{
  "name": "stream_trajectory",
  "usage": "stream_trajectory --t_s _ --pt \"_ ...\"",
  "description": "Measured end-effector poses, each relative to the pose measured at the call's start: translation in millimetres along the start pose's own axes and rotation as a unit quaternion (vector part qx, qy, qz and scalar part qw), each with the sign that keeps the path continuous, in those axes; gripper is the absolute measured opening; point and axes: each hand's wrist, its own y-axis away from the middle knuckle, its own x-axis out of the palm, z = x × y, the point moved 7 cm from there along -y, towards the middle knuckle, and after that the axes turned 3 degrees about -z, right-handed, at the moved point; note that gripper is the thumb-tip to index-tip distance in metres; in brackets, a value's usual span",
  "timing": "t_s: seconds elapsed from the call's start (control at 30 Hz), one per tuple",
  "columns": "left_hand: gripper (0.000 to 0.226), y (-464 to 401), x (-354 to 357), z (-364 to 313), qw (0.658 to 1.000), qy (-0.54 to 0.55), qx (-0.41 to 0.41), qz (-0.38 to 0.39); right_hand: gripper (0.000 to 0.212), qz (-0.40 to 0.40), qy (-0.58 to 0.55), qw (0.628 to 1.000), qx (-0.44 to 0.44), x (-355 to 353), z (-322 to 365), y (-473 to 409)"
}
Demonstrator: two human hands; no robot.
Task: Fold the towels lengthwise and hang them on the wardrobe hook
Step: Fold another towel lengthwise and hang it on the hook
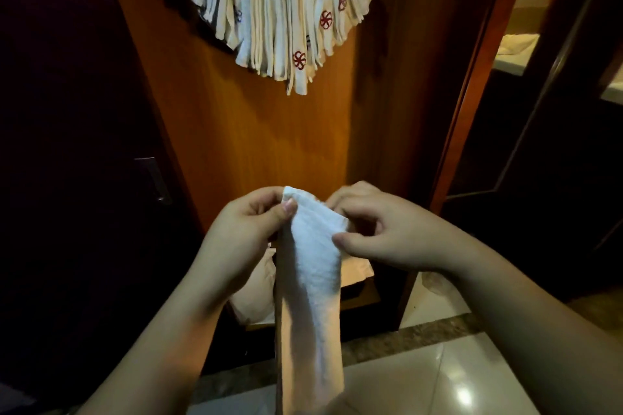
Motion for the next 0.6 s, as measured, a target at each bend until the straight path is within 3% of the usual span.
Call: stream_trajectory --t_s 0.1,0.2,0.33,0.4,0.5,0.6 --pt "0.022 -4.6 -8.3 -6.9 0.999 0.010 0.014 -0.028 0.016 -0.003 0.013 1.000 0.027 0.4 -9.3 2.7" --pt "0.022 -10.8 -21.5 -10.5 0.997 0.046 0.005 -0.054 0.025 0.037 0.131 0.990 0.049 0.5 -26.0 7.0" --pt "0.023 -17.2 -42.5 -14.8 0.996 0.044 0.011 -0.081 0.018 0.084 0.208 0.970 0.094 -13.7 -50.0 16.8" --pt "0.023 -18.0 -46.9 -15.0 0.995 0.038 0.023 -0.085 0.006 0.047 0.222 0.971 0.080 -34.3 -49.6 19.3" --pt "0.022 -20.0 -47.8 -14.3 0.994 0.049 0.042 -0.088 0.006 -0.062 0.219 0.972 0.061 -67.0 -41.5 23.1" --pt "0.020 -21.9 -47.3 -13.3 0.993 0.060 0.053 -0.091 0.007 -0.073 0.200 0.974 0.082 -68.5 -50.0 24.0"
